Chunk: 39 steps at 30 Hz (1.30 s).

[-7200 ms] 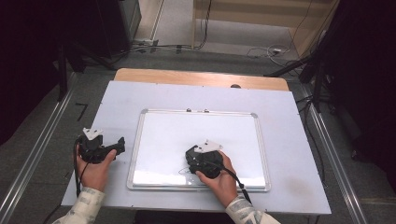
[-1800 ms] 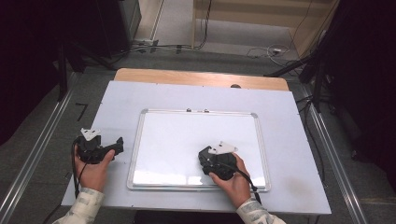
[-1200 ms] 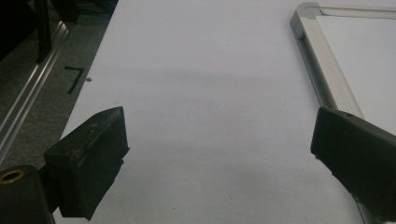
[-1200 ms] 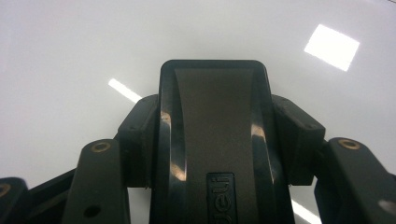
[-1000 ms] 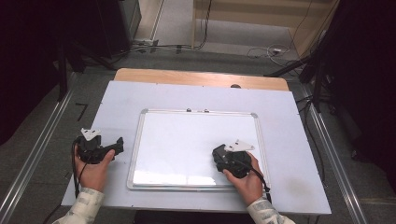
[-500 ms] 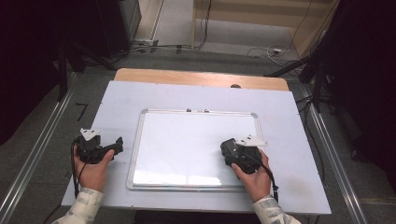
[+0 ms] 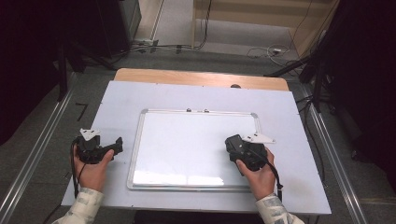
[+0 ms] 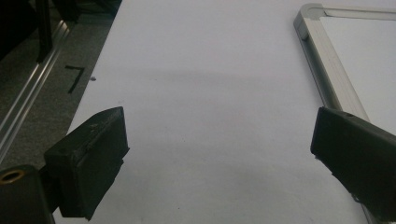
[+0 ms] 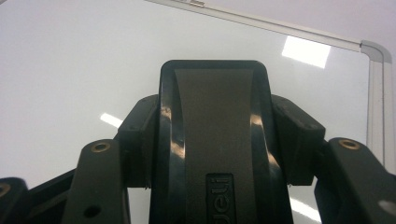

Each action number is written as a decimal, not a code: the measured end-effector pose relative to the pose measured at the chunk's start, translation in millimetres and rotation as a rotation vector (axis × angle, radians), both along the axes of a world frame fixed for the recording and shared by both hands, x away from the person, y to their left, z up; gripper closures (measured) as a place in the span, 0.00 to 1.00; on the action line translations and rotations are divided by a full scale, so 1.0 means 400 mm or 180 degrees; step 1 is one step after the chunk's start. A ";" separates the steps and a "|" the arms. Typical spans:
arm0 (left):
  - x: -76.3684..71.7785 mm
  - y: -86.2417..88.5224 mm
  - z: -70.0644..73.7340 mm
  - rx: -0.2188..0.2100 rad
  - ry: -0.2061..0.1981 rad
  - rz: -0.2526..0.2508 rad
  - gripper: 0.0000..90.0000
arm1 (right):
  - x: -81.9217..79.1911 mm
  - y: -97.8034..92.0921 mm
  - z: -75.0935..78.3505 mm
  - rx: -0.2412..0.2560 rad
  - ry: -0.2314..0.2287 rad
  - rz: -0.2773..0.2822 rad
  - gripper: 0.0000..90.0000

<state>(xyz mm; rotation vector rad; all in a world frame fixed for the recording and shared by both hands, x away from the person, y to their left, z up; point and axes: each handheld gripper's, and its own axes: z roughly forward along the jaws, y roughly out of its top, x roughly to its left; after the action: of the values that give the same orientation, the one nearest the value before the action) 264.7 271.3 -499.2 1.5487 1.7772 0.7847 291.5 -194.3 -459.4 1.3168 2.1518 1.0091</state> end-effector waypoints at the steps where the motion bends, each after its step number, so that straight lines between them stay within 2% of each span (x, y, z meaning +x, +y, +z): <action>1: 0.000 0.000 0.000 0.0000 0.0000 0.0001 0.05 | 0.001 -0.001 0.001 0.0010 0.0001 -0.0006 0.43; 24: 0.000 0.000 0.000 -0.0004 0.0006 0.0006 0.05 | 0.034 -0.017 0.007 0.0016 -0.0013 -0.0176 0.43; 32: -0.001 0.001 -0.001 -0.0005 0.0007 0.0012 0.05 | 0.068 -0.016 0.013 0.0025 -0.0010 -0.0324 0.43; 39: 0.000 0.002 0.000 -0.0008 0.0005 0.0008 0.05 | 0.120 -0.016 0.033 0.0014 -0.0063 -0.0506 0.43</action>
<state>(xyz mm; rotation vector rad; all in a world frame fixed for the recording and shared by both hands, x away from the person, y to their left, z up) 264.6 272.0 -499.3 1.5464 1.7808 0.7824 339.4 -200.5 -446.2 1.4481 1.9954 0.9596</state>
